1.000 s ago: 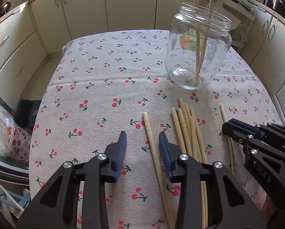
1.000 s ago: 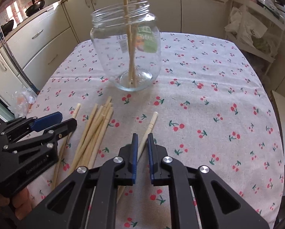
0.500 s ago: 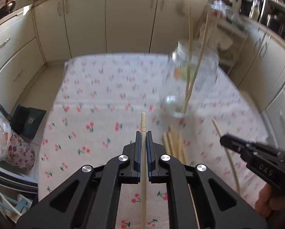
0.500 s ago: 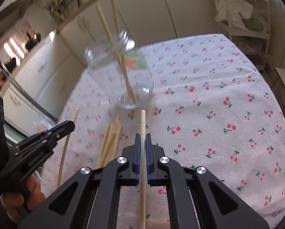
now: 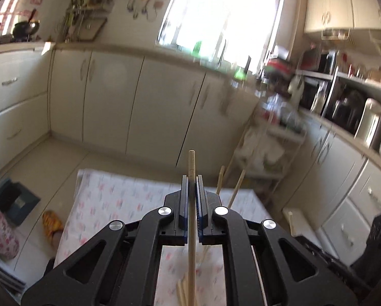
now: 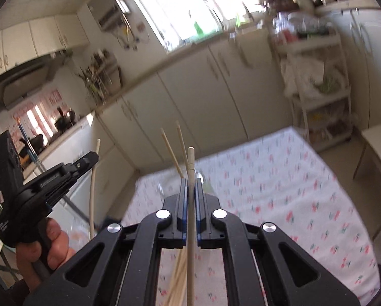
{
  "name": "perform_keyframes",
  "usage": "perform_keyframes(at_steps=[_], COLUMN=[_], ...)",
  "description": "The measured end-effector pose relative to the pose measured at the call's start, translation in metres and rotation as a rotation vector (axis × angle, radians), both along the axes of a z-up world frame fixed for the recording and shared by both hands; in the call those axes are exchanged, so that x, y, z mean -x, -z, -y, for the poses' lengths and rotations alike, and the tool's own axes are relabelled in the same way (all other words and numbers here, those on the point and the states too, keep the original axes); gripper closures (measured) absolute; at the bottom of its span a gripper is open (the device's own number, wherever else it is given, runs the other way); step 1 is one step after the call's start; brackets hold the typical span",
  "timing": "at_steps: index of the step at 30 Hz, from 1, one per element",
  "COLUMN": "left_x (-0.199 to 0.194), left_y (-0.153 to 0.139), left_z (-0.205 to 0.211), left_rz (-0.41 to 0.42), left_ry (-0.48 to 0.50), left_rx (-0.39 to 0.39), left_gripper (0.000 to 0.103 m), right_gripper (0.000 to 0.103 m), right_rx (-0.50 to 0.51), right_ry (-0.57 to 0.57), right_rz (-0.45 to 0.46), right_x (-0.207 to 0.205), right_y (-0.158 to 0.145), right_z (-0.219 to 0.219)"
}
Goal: Organize utensils
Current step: 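Lift a stick with the right tool into the jar while the left tool inserts its stick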
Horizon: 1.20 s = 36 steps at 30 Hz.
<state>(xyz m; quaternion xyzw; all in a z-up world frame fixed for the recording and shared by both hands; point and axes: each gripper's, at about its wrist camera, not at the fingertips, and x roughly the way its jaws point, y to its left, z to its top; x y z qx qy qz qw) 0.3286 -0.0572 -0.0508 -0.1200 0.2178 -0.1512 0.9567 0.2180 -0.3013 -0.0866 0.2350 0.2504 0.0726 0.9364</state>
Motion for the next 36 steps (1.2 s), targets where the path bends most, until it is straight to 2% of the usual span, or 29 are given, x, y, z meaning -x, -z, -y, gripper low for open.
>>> perform_keyframes(at_steps=[5,12,20,29,36], left_x=[-0.021,-0.047,-0.081,-0.105,-0.101], left_y=[-0.027,-0.038,-0.009,0.017,0.039], left_z=[0.01,0.031,0.055,0.054,0.063], left_rz=[0.083,0.161,0.184,0.175,0.172], left_ry=[-0.013,-0.053,-0.132,-0.176,-0.161], left_rx=[0.048,0.109,0.103,0.163,0.117], left_gripper=[0.098,0.098,0.098,0.098,0.098], right_gripper=[0.097,0.097,0.097,0.097,0.097], right_rx=[-0.004,-0.001,-0.008,-0.022,-0.028], right_ry=[0.039,0.077,0.094,0.087,0.087], right_rz=[0.085,0.138,0.121,0.105,0.101], right_x=[0.003,0.004,-0.01,-0.029,-0.037], right_y=[-0.027,-0.041,-0.027,-0.012,-0.004], right_z=[0.011,0.023,0.033,0.032,0.028])
